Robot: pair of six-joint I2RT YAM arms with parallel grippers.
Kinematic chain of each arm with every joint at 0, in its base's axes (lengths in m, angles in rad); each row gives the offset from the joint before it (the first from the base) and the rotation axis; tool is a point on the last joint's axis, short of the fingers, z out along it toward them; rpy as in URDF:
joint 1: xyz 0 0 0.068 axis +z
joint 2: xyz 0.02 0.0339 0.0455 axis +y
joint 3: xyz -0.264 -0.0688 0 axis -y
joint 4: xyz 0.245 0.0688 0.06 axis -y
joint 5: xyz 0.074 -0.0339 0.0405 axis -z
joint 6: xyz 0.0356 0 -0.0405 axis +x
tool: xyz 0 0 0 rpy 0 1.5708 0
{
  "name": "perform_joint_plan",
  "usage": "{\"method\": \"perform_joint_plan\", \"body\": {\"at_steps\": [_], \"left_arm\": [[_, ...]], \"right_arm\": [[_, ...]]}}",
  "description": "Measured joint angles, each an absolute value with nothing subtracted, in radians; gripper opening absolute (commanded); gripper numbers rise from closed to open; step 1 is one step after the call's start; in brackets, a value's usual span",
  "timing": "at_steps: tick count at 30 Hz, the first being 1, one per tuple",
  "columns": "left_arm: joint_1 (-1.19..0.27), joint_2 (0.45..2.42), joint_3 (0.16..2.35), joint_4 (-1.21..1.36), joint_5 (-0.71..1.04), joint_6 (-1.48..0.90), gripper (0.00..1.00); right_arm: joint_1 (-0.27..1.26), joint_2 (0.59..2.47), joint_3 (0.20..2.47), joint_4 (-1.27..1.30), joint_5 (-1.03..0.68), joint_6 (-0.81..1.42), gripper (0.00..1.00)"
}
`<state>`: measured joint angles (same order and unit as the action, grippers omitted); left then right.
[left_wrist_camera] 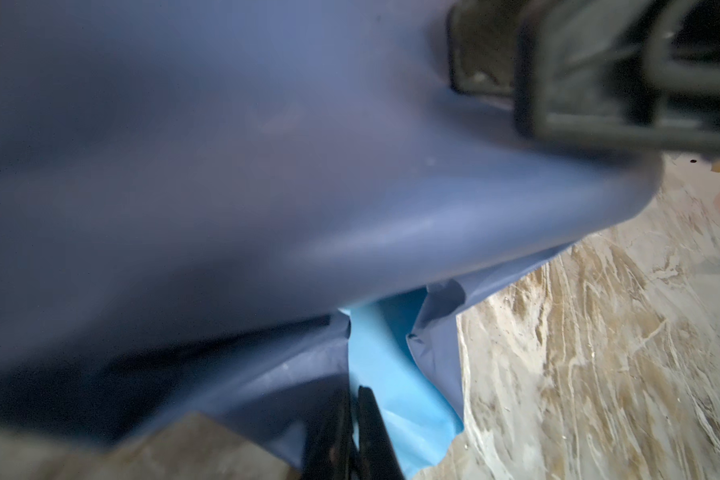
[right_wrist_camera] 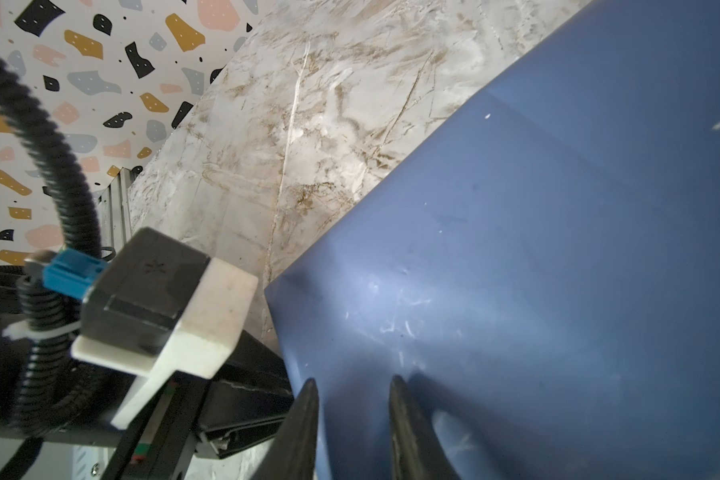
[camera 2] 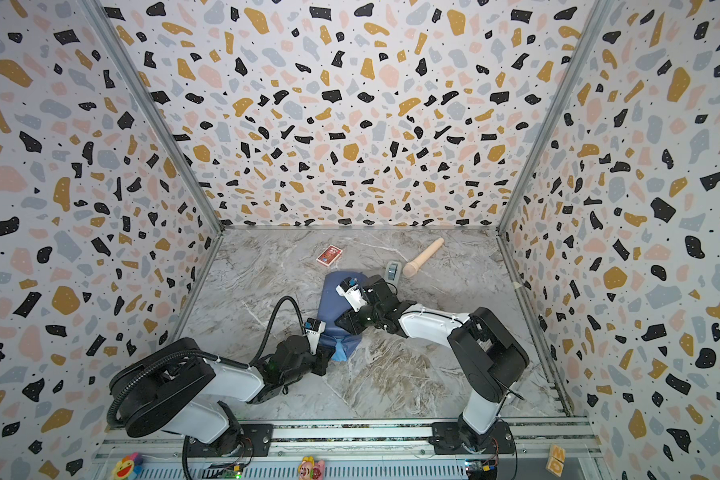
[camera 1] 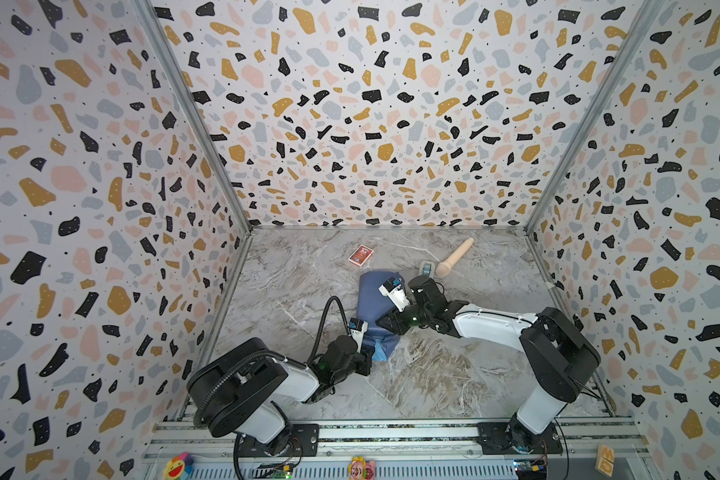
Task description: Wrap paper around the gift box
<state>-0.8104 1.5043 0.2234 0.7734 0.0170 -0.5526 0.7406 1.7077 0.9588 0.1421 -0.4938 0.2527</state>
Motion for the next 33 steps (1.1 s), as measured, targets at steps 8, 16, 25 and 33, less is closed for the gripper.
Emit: {"method": "perform_joint_plan", "body": {"at_steps": [8,16,25,33], "left_arm": [[-0.816,1.418,0.223,0.734,0.019,-0.561,0.34],[-0.763,1.132,0.222,0.589,0.017,-0.546,0.53],[-0.515,1.014,0.235,0.464,0.079,-0.614,0.71],[-0.481,1.293,0.435,0.453,0.184,-0.628,0.71]], "right_arm": [[0.741,1.709,0.986,0.105,-0.491,0.252,0.34],[0.739,1.708,1.112,-0.008,-0.458,0.244,0.45],[0.739,1.433,0.923,-0.027,-0.378,0.276,0.53],[0.738,1.336,0.681,-0.005,-0.316,0.357,0.56]]}}
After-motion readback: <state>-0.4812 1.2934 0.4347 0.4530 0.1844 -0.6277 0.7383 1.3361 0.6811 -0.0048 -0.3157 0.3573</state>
